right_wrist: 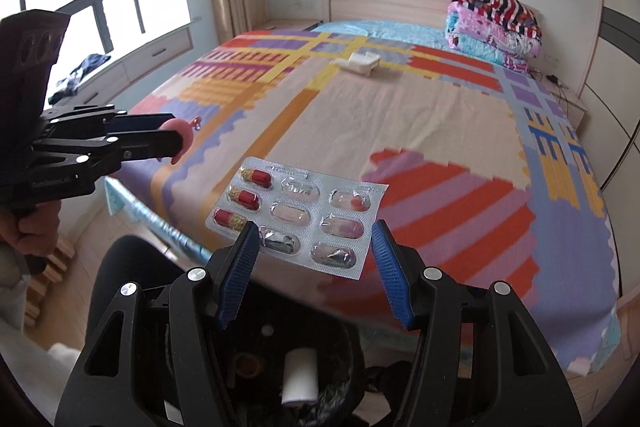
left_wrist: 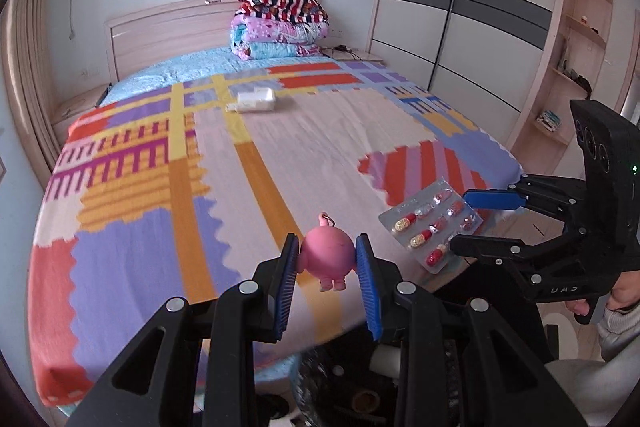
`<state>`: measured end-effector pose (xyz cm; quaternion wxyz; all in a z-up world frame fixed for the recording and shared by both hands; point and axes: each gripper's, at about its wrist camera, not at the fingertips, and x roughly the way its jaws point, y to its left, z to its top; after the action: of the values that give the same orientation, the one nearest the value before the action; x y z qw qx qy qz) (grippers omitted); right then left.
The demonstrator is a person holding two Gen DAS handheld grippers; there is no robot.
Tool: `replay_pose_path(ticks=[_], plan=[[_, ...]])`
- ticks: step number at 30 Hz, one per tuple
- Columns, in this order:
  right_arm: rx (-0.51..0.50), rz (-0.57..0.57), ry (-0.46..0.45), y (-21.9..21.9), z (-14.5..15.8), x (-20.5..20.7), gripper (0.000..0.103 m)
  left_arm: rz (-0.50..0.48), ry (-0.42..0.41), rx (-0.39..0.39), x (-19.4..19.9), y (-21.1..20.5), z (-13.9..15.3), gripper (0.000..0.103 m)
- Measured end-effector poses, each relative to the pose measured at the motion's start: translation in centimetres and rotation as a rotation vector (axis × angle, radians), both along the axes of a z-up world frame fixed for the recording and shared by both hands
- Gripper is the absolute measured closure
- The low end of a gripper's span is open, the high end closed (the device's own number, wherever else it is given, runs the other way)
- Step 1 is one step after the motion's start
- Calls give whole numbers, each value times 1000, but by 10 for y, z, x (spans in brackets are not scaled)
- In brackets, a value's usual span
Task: Collect trash
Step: 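Carry the pink pig and blister pack in both grippers over the bin, then open both grippers to drop the pig and blister pack into the bin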
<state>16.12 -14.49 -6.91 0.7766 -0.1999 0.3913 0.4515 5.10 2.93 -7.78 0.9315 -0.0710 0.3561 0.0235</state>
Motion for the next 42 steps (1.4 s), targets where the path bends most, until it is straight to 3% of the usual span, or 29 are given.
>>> replay_pose_path(ticks=[4, 12, 20, 30, 36, 42], plan=[[-24, 24, 24, -14, -12, -17, 45, -12, 31, -2, -16, -21, -15, 75], [-132, 47, 107, -22, -67, -30, 45, -52, 161, -101, -24, -47, -68, 75], [-231, 80, 183, -16, -110, -46, 45, -76, 278, -88, -17, -70, -116, 75], [-316, 90, 277, -8, -156, -50, 45, -85, 405, -137, -7, -75, -167, 75], [-339, 84, 328, -7, -174, -49, 45, -74, 467, -176, -1, -72, -190, 75], [-352, 88, 297, -2, -177, -56, 45, -65, 502, -195, -1, -69, -202, 75]])
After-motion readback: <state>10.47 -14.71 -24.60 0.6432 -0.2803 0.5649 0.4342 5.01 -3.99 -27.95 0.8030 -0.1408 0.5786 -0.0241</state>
